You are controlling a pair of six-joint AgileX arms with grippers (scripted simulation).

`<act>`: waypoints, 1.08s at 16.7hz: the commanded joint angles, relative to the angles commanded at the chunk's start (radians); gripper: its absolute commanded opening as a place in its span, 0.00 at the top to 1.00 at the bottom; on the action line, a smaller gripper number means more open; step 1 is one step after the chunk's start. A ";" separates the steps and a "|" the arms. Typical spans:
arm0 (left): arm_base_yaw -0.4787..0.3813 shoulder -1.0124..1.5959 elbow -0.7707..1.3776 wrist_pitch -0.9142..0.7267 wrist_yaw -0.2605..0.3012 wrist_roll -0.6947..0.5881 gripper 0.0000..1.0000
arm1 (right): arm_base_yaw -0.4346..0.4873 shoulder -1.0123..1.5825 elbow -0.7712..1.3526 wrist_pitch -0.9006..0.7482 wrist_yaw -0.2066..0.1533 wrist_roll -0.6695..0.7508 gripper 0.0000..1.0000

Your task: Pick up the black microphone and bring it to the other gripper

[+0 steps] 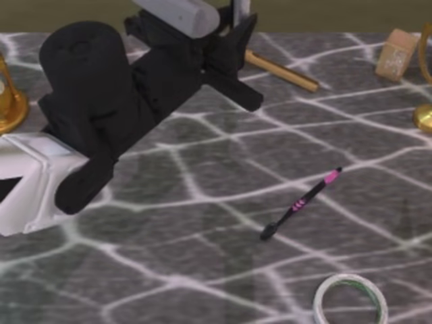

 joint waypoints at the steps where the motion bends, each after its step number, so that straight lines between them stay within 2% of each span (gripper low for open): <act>1: -0.001 -0.001 -0.001 0.000 -0.001 0.000 1.00 | 0.000 0.000 0.000 0.000 0.000 0.000 0.00; 5: -0.001 -0.001 -0.001 0.000 -0.001 0.000 1.00 | 0.001 0.002 0.001 0.000 0.000 0.000 0.00; 8: -0.001 -0.001 -0.001 0.000 -0.001 0.000 1.00 | 0.044 0.067 0.045 0.016 -0.004 -0.003 0.00; 12: -0.001 -0.001 -0.001 0.000 -0.001 0.000 1.00 | 0.170 0.286 0.194 0.078 -0.011 -0.004 0.00; 18: -0.001 -0.001 -0.001 0.000 -0.001 0.000 1.00 | 0.417 0.734 0.503 0.221 -0.030 0.000 0.00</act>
